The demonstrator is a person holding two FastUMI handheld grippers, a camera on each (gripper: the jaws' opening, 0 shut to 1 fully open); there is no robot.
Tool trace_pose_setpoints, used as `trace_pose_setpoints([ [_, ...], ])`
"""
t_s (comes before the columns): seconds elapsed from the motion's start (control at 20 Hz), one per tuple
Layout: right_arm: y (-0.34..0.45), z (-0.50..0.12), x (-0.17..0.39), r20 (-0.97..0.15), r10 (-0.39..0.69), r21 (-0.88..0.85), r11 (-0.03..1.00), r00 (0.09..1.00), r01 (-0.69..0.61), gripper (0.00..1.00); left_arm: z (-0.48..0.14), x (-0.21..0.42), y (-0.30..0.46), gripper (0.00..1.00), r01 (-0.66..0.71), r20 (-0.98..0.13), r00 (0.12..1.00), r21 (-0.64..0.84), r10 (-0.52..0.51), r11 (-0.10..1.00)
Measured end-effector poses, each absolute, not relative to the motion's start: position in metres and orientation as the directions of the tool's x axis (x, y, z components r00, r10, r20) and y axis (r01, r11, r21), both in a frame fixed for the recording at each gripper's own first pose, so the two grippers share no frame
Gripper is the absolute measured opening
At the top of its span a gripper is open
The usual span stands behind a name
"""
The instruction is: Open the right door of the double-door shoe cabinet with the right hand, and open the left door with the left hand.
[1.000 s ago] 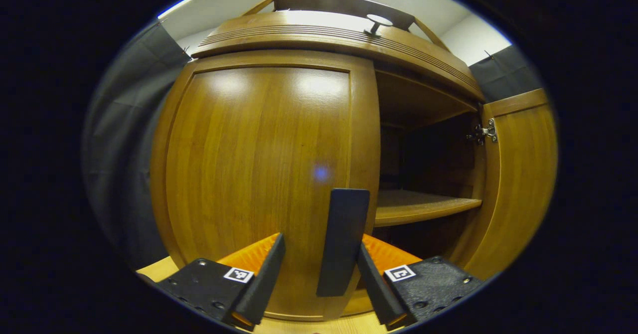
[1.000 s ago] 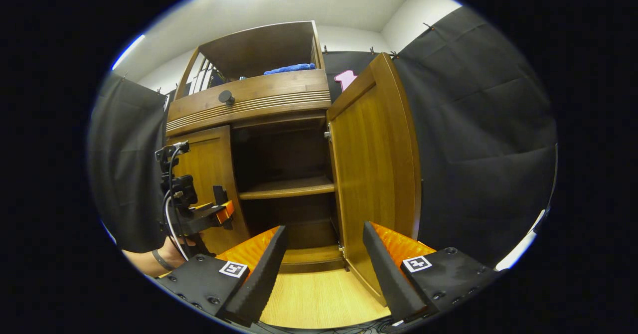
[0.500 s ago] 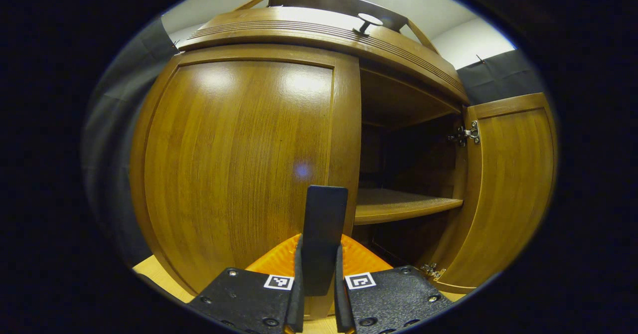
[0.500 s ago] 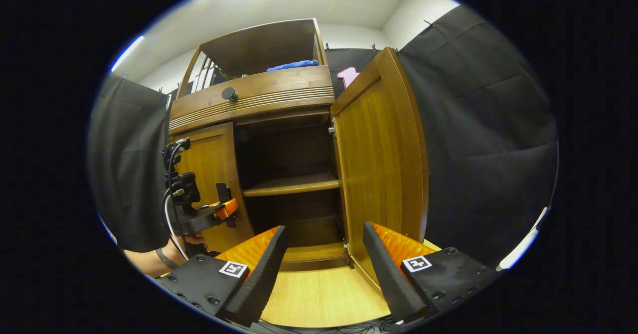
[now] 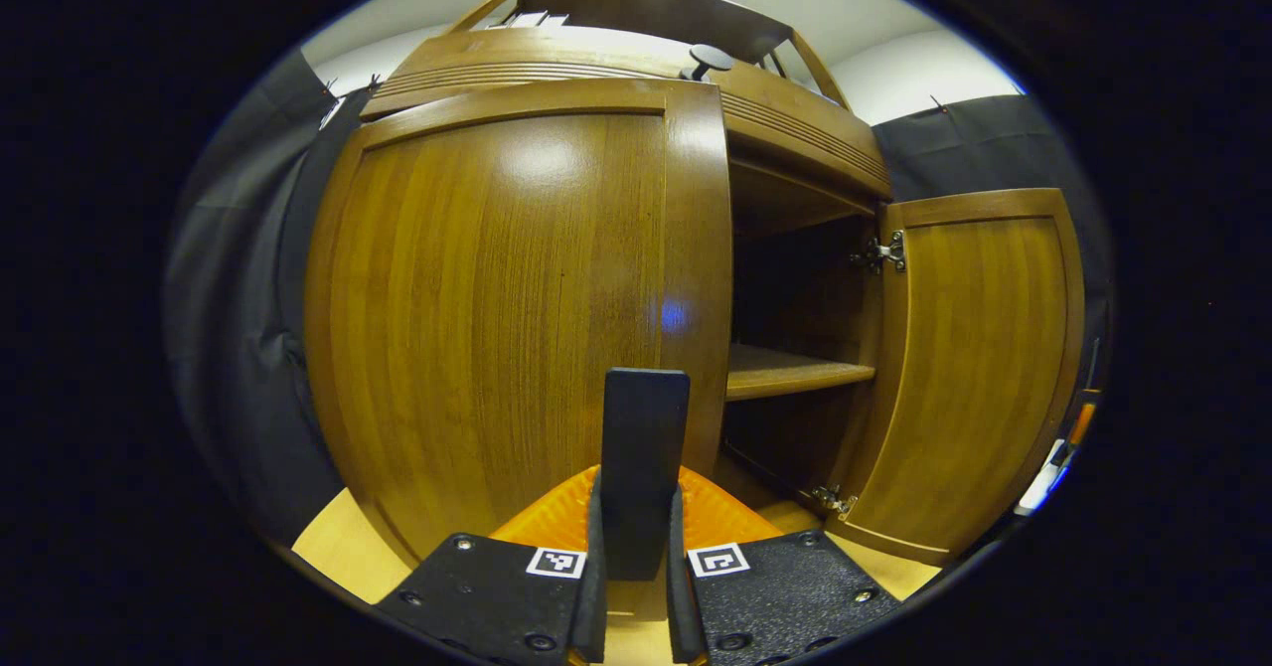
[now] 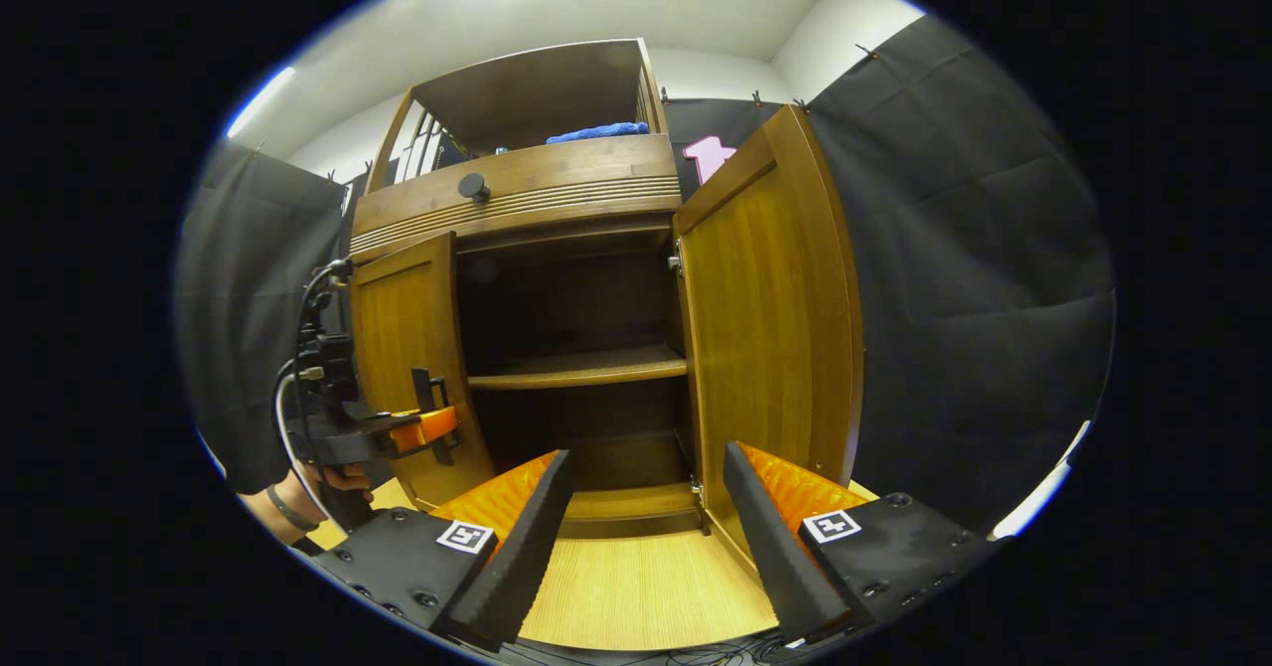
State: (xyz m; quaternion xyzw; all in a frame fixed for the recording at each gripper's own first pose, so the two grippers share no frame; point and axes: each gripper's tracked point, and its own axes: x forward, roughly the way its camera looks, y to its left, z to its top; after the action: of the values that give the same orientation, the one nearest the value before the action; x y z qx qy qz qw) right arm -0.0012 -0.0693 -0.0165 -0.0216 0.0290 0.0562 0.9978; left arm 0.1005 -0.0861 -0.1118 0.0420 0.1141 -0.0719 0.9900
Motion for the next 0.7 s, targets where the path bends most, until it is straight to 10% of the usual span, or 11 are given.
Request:
trace_pose_setpoints([
  [0.7,-0.046,-0.019,0.009,-0.062,0.164,-0.06,0.984,0.985,-0.167,0.98,-0.079,-0.009,-0.006,0.24,0.061,-0.214,0.976,0.07,-0.045,0.996],
])
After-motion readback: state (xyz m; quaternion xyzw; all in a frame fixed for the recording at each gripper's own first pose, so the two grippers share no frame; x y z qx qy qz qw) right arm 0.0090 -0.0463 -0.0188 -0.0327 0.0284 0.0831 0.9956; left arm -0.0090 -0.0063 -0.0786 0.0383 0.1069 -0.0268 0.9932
